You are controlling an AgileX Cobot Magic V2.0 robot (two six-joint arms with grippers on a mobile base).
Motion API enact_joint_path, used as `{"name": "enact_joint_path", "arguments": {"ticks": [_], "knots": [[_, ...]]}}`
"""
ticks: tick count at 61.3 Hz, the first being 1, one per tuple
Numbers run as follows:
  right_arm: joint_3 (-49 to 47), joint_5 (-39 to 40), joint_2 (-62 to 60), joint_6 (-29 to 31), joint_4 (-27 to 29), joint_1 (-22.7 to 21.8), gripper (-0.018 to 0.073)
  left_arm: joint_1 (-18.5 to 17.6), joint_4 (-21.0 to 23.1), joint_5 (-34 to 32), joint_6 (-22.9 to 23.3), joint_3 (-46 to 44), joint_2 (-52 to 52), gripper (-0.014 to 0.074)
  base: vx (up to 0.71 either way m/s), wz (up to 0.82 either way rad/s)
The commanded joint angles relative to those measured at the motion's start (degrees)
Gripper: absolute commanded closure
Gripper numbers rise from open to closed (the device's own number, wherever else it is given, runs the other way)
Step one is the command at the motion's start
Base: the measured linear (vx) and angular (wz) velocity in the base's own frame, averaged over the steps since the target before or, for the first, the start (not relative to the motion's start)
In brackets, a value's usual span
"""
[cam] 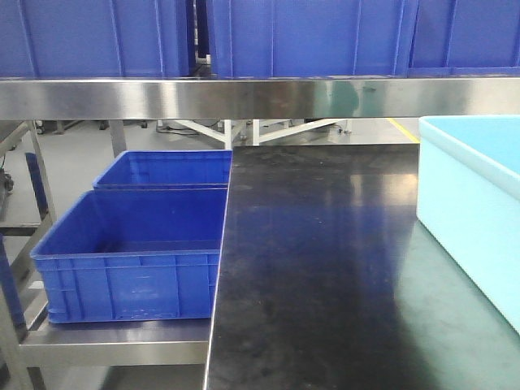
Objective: Pick red cube and place on left shelf
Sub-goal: 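Move the right gripper down into the light-blue bin toward the red cube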
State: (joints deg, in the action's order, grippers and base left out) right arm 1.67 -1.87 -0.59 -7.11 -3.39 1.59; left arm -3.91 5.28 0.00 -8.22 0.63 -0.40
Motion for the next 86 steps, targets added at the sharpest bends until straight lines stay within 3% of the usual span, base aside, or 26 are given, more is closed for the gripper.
{"name": "enact_joint_path", "arguments": {"ticks": [1, 86], "knots": [[-1.4, 5.5, -1.0, 0.2, -0.6, -0.4, 0.0511, -0.2, 0.3, -4.8, -0.1, 1.3, 0.5, 0.0491, 0.0, 0.0], [-1.4, 7.5, -1.0, 0.2, -0.6, -0.4, 0.0511, -0.2, 0.3, -4.8, -0.1, 1.3, 0.5, 0.0491, 0.0, 0.0]]}}
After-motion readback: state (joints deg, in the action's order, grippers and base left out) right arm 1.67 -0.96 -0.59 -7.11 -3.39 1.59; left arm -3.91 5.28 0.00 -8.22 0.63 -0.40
